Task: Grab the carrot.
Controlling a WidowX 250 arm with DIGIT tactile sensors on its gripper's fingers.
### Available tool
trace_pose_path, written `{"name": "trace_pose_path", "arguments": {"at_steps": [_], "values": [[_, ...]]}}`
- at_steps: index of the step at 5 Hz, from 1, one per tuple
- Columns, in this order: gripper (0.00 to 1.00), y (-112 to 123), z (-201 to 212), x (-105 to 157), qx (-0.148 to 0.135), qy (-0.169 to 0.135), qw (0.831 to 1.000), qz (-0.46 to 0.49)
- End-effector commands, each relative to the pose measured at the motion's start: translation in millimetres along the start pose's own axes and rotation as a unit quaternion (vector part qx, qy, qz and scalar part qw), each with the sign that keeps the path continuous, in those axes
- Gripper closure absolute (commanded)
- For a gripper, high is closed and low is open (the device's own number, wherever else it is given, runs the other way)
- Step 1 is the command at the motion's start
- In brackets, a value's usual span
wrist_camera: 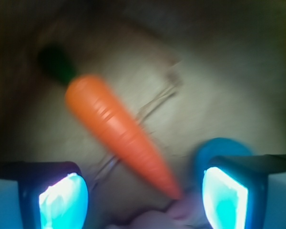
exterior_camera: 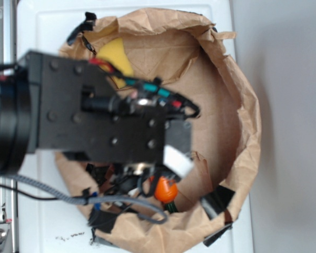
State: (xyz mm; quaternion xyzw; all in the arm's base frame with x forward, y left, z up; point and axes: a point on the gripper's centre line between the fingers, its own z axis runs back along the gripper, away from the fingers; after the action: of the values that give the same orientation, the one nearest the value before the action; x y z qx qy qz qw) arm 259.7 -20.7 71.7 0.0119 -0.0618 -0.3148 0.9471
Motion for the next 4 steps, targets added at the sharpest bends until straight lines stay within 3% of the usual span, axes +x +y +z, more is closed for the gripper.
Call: {"name": "trace_pose_path", "arguments": {"at_steps": [1, 3, 4], "values": [[0.0, -11.9, 3.1, 19.5, -0.001, -0.021, 1.0, 0.004], [0.0, -11.9, 3.1, 19.5, -0.001, -0.021, 1.0, 0.004], [0.0, -10.2, -20.8, 24.9, -0.008, -0.022, 1.0, -0.015]]}}
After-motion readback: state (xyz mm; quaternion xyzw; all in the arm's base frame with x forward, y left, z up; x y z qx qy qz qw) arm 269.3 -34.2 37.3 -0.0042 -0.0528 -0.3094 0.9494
